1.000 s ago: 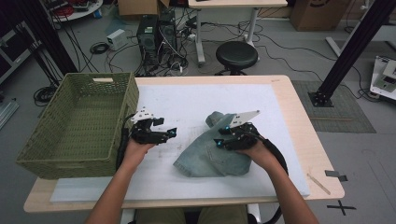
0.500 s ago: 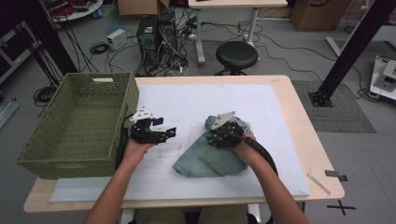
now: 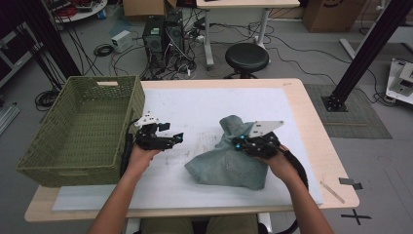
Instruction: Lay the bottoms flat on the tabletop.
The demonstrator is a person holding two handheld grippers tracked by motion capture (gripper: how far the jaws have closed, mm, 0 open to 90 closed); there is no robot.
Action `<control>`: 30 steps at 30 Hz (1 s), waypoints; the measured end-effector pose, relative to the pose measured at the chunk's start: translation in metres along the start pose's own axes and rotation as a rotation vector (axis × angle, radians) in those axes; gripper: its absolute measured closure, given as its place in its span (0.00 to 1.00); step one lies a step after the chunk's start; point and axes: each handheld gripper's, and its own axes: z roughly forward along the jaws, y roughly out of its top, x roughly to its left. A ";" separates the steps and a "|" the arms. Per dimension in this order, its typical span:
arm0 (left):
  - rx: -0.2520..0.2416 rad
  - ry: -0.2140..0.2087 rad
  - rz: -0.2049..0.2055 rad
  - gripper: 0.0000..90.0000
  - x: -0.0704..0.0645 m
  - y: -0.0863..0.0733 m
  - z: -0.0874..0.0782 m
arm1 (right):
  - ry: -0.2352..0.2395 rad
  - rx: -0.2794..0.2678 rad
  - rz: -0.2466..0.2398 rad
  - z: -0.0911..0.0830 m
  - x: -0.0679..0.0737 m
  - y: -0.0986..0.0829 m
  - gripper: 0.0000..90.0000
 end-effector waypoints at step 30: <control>0.022 -0.051 0.020 0.26 -0.014 -0.002 0.024 | -0.211 -0.092 0.182 -0.087 -0.040 -0.027 0.52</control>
